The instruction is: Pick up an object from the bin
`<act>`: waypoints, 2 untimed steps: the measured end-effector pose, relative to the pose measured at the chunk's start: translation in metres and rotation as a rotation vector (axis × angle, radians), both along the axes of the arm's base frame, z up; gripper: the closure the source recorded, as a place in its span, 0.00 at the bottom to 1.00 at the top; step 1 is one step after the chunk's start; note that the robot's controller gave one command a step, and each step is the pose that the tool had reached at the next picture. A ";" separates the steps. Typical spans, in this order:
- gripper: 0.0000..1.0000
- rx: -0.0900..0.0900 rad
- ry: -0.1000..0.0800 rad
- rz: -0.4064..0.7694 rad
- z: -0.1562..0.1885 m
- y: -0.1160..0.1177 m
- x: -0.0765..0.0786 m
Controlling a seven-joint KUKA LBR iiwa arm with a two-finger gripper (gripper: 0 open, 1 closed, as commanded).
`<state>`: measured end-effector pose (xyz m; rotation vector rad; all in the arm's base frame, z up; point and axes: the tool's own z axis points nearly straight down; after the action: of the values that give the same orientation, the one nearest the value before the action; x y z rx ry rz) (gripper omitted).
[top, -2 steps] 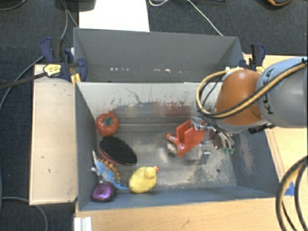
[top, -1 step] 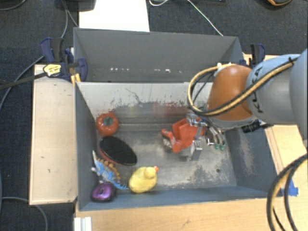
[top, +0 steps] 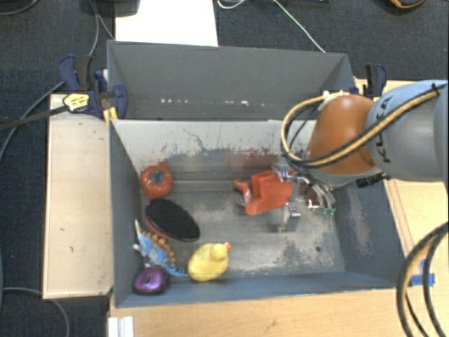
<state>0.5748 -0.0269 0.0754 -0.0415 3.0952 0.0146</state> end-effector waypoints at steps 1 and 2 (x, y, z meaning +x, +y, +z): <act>0.00 -0.003 0.011 -0.109 -0.003 0.007 0.014; 0.00 -0.003 0.000 -0.037 -0.003 0.011 0.013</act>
Offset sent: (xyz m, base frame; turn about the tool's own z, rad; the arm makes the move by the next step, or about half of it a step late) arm 0.0102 0.0150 -0.0054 0.0004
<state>0.5875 -0.0160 0.0723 0.0157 3.0955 0.0083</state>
